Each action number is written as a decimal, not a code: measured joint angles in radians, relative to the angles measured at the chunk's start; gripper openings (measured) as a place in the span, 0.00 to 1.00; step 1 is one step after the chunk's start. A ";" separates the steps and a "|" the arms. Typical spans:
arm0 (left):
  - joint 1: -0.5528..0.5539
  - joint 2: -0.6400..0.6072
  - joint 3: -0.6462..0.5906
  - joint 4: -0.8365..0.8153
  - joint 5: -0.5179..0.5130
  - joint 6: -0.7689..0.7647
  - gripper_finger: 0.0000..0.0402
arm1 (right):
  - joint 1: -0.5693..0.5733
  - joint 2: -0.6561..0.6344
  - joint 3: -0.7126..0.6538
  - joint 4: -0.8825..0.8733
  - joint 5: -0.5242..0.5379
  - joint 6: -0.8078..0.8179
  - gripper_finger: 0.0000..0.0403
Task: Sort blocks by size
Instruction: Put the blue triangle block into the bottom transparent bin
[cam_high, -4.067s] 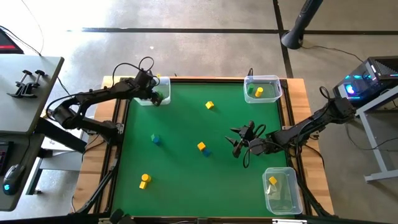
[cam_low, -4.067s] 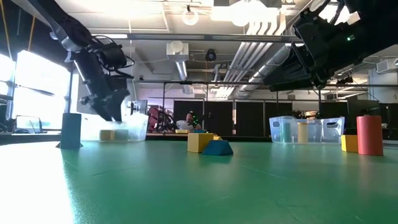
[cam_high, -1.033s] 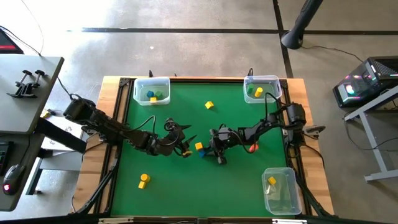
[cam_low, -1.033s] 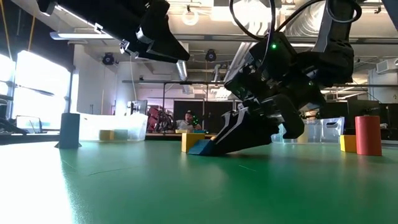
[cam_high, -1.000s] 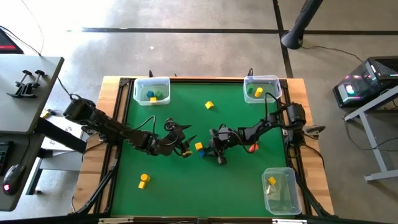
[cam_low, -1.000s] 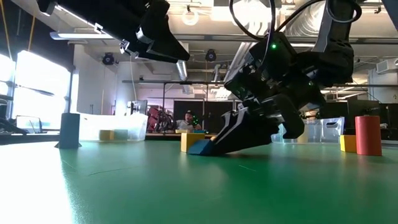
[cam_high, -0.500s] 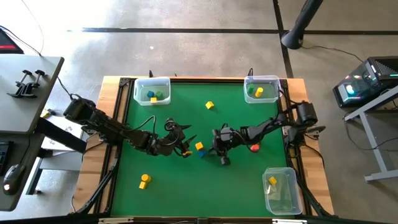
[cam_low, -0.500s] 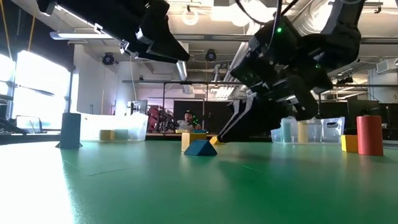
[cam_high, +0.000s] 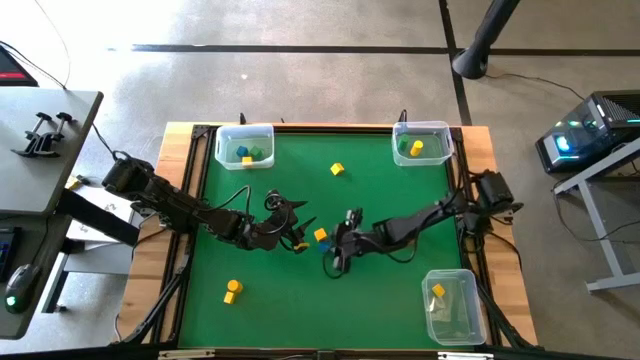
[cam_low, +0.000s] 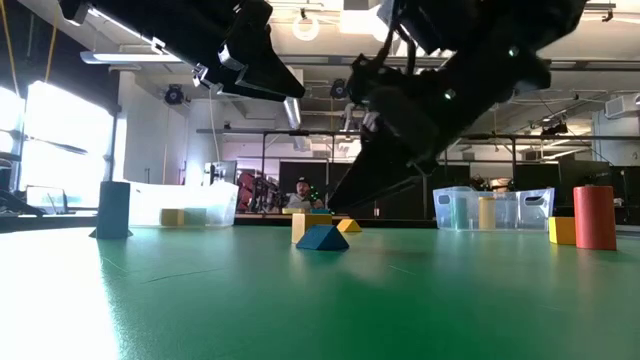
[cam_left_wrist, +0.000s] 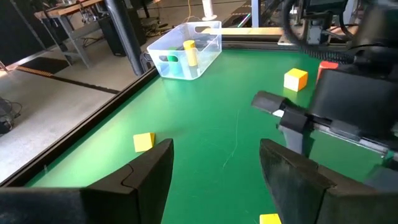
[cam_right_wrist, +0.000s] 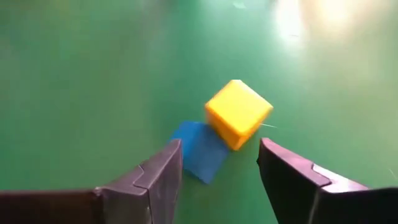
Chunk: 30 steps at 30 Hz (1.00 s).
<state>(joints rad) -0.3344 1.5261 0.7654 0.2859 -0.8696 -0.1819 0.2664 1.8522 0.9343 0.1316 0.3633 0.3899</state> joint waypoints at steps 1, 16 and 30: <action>0.000 0.000 0.000 0.000 0.000 0.000 0.56 | 0.011 0.008 0.011 -0.015 0.030 0.042 0.50; 0.000 0.000 0.000 0.003 0.015 -0.003 0.56 | 0.033 0.176 0.023 0.189 0.120 0.147 0.50; 0.000 0.000 0.000 0.002 0.014 -0.009 0.56 | 0.034 0.208 0.028 0.199 0.134 0.073 0.04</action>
<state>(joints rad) -0.3344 1.5261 0.7654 0.2879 -0.8551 -0.1905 0.3001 2.0598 0.9619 0.3307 0.4973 0.4624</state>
